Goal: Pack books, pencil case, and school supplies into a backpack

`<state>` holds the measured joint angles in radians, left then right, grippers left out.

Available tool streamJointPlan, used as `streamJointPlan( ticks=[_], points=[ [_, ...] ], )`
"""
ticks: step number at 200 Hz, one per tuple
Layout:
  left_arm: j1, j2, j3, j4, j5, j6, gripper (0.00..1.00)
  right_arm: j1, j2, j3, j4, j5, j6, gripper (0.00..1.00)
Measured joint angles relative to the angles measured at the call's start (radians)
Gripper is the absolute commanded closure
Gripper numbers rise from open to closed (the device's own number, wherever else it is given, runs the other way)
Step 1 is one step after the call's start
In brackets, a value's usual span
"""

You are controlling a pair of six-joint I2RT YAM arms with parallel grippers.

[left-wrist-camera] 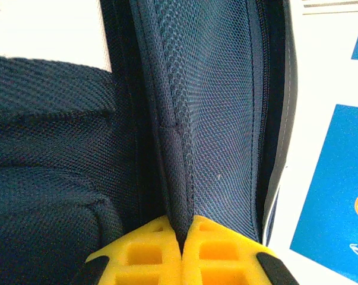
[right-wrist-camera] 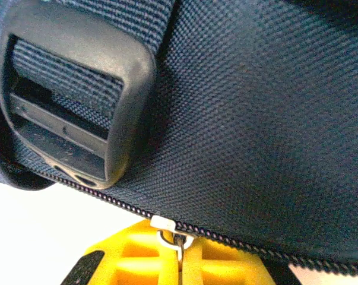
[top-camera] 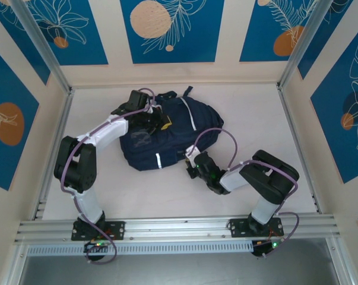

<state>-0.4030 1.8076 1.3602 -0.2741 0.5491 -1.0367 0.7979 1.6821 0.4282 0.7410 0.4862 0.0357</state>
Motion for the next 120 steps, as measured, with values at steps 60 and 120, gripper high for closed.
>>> streamJointPlan(
  ticks=[60,120],
  points=[
    [0.0,0.0,0.023,-0.052,-0.02,0.041,1.0,-0.043,-0.087,-0.012,-0.101,-0.013,0.095,1.0],
    [0.0,0.0,0.041,-0.098,-0.042,0.079,1.0,-0.062,-0.127,0.014,-0.22,0.046,0.201,1.0]
  ],
)
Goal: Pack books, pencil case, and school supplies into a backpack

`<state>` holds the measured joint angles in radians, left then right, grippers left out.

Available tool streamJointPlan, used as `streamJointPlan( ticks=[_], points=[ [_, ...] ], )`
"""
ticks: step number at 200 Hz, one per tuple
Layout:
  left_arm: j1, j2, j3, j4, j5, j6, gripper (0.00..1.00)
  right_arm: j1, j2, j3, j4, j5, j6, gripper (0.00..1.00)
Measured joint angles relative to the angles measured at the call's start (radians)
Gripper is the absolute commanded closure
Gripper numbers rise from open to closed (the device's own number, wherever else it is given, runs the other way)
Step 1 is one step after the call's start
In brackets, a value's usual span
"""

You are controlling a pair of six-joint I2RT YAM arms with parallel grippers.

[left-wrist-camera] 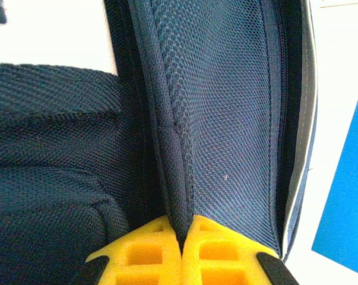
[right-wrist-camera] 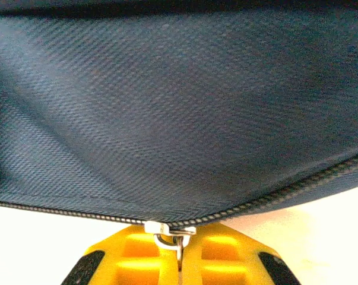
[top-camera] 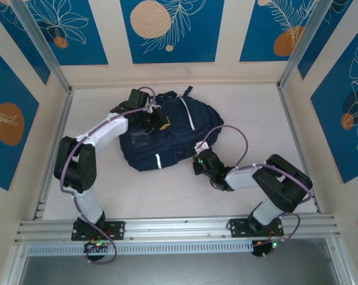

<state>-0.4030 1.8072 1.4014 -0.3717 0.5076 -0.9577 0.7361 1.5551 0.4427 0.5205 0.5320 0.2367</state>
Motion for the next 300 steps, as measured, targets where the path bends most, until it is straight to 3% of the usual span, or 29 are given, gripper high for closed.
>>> streamJointPlan(
  ticks=[42,98,131,158,189,235,270,300],
  points=[
    [-0.002,0.0,0.036,-0.06,-0.031,0.055,1.0,0.008,-0.042,0.031,-0.11,-0.009,0.026,1.0],
    [-0.013,-0.004,0.108,-0.225,-0.119,0.188,1.0,0.162,-0.145,0.042,-0.235,-0.047,0.006,1.0],
    [-0.047,-0.009,0.157,-0.319,-0.19,0.274,1.0,0.198,-0.192,0.035,-0.269,-0.116,0.006,1.0],
    [-0.064,-0.026,0.159,-0.365,-0.229,0.296,0.9,0.237,-0.194,0.036,-0.283,-0.16,0.005,1.0],
    [-0.058,-0.08,0.126,-0.359,-0.262,0.281,0.65,0.291,-0.178,0.094,-0.353,-0.201,-0.005,1.0],
    [-0.039,-0.327,-0.021,-0.349,-0.339,0.239,0.34,0.304,-0.137,0.231,-0.522,-0.267,0.016,1.0],
    [-0.028,-0.586,-0.256,-0.312,-0.381,0.152,0.31,0.306,-0.086,0.292,-0.578,-0.301,0.034,1.0],
    [-0.027,-0.775,-0.548,-0.247,-0.391,-0.012,0.32,0.307,-0.061,0.305,-0.586,-0.314,0.033,1.0]
  ],
)
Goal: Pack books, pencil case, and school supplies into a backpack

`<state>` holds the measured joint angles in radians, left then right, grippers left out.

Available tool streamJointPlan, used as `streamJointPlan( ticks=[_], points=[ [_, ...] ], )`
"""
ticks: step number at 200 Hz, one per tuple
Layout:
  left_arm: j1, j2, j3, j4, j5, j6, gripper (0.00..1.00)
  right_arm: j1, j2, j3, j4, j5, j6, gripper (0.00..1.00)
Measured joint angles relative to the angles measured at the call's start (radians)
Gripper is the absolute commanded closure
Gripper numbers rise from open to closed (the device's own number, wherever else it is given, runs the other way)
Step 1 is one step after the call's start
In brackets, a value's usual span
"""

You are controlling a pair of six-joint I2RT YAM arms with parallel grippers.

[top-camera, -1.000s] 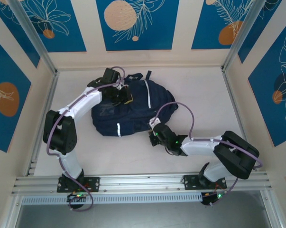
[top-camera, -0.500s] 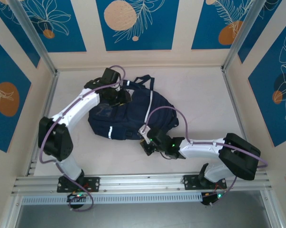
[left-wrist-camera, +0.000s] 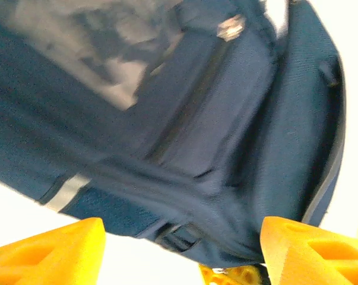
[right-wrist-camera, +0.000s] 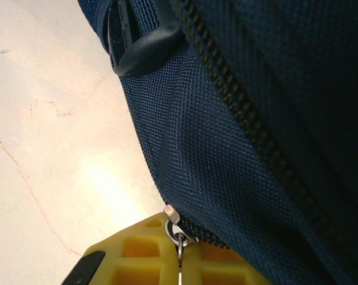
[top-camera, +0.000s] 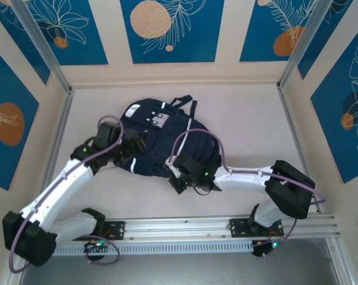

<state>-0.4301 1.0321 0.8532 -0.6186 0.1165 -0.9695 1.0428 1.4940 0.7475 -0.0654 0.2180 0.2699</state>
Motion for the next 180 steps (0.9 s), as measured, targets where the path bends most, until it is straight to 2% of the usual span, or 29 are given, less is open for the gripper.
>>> streamJointPlan(
  ticks=[22,44,78,113,127,153,180],
  points=[
    [0.0,-0.1,-0.18,0.061,-0.014,-0.113,0.37,0.001,0.005,0.005,-0.003,-0.003,0.0,1.0],
    [0.0,-0.146,-0.264,0.118,-0.027,-0.186,0.39,0.001,0.01,0.006,-0.003,-0.006,0.0,1.0],
    [0.0,-0.13,-0.328,0.239,-0.034,-0.265,0.38,0.001,0.01,0.006,-0.003,-0.009,-0.001,1.0],
    [0.0,-0.044,-0.367,0.35,-0.044,-0.293,0.39,-0.002,0.01,0.006,-0.002,-0.01,0.0,1.0],
    [0.0,-0.007,-0.369,0.386,-0.047,-0.295,0.46,-0.005,0.01,0.006,0.001,-0.013,0.0,1.0],
    [-0.002,0.032,-0.369,0.438,-0.061,-0.29,0.63,-0.011,0.01,0.006,0.01,-0.014,0.0,1.0],
    [-0.004,0.059,-0.368,0.456,-0.09,-0.28,0.65,-0.026,0.01,0.0,0.021,-0.014,0.008,1.0]
  ],
)
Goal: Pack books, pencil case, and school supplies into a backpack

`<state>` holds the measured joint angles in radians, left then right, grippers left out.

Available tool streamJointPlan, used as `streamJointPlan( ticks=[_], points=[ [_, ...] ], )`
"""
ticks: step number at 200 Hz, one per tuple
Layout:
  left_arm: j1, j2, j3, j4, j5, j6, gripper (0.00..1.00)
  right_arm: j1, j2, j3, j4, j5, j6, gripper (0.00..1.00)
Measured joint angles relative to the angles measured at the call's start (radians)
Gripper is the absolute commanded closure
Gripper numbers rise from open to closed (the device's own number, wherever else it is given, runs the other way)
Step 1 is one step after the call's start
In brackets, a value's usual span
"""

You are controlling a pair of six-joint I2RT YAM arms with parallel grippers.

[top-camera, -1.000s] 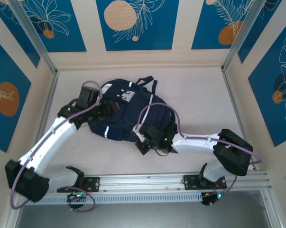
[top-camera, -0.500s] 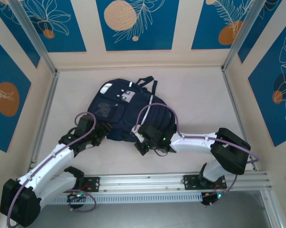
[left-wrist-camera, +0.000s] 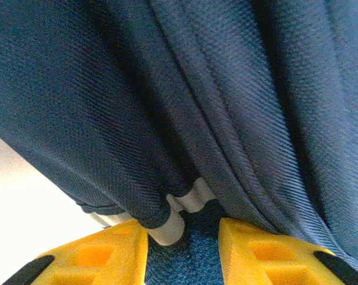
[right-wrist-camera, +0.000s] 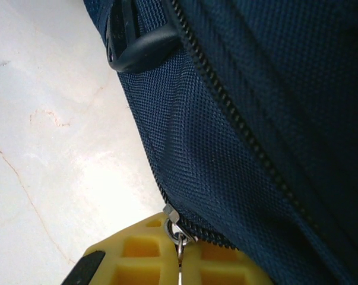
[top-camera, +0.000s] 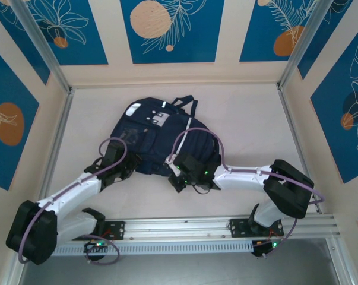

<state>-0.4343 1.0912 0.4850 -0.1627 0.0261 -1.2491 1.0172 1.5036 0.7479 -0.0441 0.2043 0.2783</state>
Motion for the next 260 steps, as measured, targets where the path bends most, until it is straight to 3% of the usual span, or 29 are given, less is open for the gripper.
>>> streamJointPlan(
  ticks=[70,178,232,260],
  points=[
    [-0.003,0.071,0.016,0.001,-0.039,0.016,0.67,-0.037,-0.05,-0.103,0.053,-0.01,0.05,1.0],
    [-0.002,0.124,0.115,-0.092,-0.122,0.06,0.71,-0.135,-0.22,-0.207,-0.01,-0.003,0.118,1.0],
    [0.021,0.295,0.383,-0.274,-0.131,0.177,0.52,-0.106,-0.137,-0.143,-0.043,-0.075,0.066,1.0],
    [0.021,0.277,0.415,-0.216,-0.085,0.18,0.47,-0.094,-0.015,-0.023,-0.085,-0.142,0.039,1.0]
  ],
)
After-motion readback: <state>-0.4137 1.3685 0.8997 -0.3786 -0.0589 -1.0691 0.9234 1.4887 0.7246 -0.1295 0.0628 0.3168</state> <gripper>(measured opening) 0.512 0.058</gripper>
